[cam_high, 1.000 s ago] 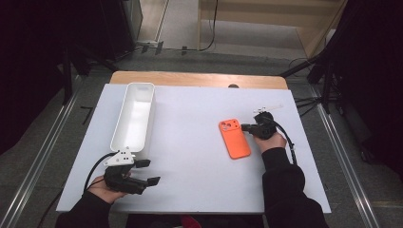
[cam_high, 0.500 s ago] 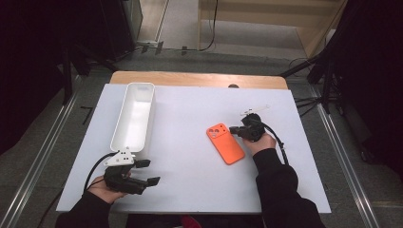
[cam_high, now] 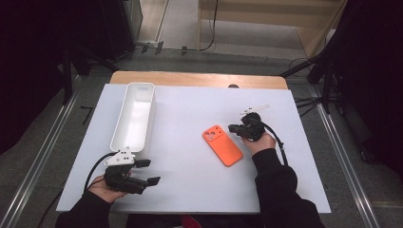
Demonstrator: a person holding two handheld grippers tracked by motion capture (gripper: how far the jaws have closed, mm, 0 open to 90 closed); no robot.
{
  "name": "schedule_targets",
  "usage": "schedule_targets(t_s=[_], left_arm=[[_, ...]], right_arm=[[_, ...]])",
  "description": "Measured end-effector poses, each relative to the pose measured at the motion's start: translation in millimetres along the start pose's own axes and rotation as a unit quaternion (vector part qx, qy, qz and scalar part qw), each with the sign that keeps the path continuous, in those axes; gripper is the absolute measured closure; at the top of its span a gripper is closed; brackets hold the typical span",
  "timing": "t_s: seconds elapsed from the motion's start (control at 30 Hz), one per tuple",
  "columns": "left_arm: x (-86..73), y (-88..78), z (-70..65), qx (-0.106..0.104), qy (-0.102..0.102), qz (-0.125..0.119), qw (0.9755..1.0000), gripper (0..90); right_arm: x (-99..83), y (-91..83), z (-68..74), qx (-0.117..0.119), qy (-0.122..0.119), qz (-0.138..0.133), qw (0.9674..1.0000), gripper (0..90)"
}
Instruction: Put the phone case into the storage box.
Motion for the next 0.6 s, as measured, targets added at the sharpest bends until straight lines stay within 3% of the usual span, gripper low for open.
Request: schedule_targets(t_s=[0.1, 0.27, 0.3, 0.33, 0.6], left_arm=[[0.5, 0.9, 0.1, -0.001, 0.001, 0.0, 1.0, 24.0], [1.6, 1.8, 0.2, -0.003, 0.002, 0.0, 1.0, 24.0], [1.6, 1.8, 0.2, -0.003, 0.002, 0.0, 1.0, 24.0], [1.7, 2.0, 0.3, -0.003, 0.002, 0.001, 1.0, 24.0], [2.2, 1.5, 1.0, -0.002, 0.0, -0.002, 1.0, 24.0]], right_arm=[[0.7, -6.8, -1.7, 0.0, 0.005, -0.002, 1.0, 76.5], [1.0, -23.4, -5.4, 0.009, 0.011, -0.003, 0.9999, 56.9], [1.0, -23.4, -5.4, 0.009, 0.011, -0.003, 0.9999, 56.9], [1.8, -29.6, -4.4, 0.012, 0.009, -0.008, 0.9999, 51.6], [2.8, -54.4, 6.8, 0.033, 0.005, -0.022, 0.9992, 37.5]])
Point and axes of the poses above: each handheld gripper's, and its own axes: y roughly forward along the jaws, x roughly out of its top, z roughly to its left, the point moved 6 cm from there along y, roughly forward along the jaws, and after that the axes turned 5 degrees about -x, right-handed, at the moved point
